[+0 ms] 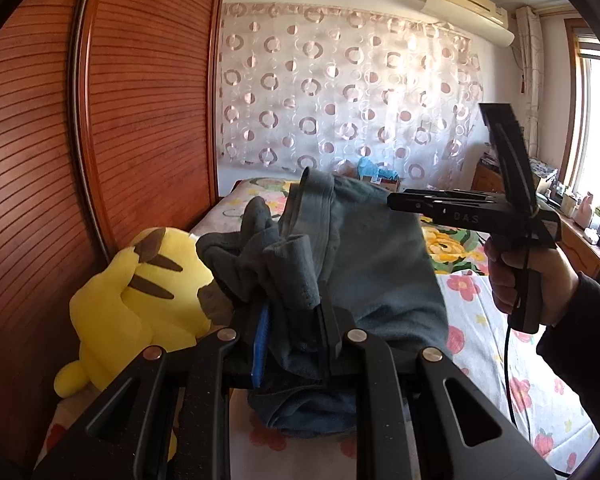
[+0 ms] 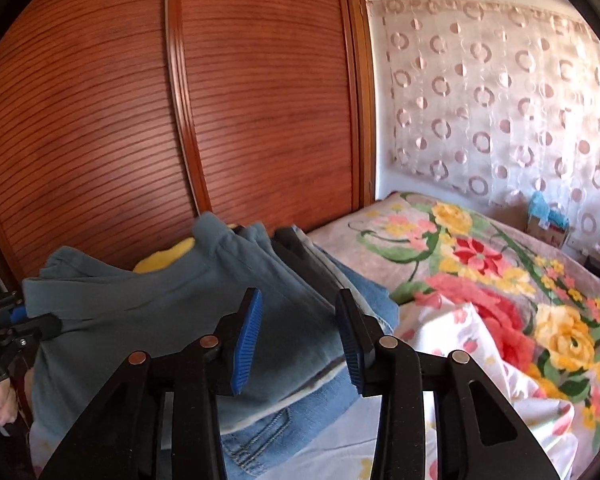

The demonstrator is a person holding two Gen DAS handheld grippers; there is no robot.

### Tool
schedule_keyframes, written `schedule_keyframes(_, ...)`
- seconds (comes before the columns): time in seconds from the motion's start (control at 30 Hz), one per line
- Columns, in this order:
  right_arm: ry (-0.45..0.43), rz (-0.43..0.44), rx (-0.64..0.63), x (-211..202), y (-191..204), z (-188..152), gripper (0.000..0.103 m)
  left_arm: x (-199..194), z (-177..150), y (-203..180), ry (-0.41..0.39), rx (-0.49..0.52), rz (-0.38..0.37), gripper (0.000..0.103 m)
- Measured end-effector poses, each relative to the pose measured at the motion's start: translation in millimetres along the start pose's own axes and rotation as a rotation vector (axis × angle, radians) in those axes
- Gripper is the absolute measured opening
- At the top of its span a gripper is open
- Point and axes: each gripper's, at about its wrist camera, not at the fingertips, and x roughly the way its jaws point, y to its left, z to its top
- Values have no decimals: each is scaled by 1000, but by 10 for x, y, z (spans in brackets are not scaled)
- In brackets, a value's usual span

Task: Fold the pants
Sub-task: 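Carry the held shorts with both grippers over the stack of folded jeans, then lower the shorts onto the jeans stack and open both grippers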

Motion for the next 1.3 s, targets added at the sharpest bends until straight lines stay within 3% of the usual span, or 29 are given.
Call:
schedule_keyframes(0.1, 45, -15, -4, 139, 8, 64, 39, 13, -38, 5, 6, -1, -3, 20)
schedule_keyframes(0.27, 47, -25, 4, 159, 23, 150, 39, 20, -103, 31, 14, -14, -3, 20)
schedule_keyframes(0.7, -19, 12, 10, -234, 401, -26, 39, -150, -52, 16, -2, 10, 10, 27)
schedule_keyframes(0.83, -20, 25, 9, -288, 520, -93, 39, -250, -27, 15, -23, 23, 18, 49)
schedule_keyframes(0.9, -18, 26, 7, -296, 513, -127, 39, -286, -9, 16, -29, 29, 17, 55)
schedule_keyframes(0.97, -17, 31, 9, -319, 526, -157, 39, -309, 5, 14, -27, 33, 7, 77)
schedule_keyframes(1.0, -16, 34, 10, -326, 519, -163, 39, -326, 8, 15, -35, 33, 7, 82)
schedule_keyframes(1.3, -20, 45, 5, -432, 597, -209, 39, -407, -33, 47, -29, 35, 45, 86)
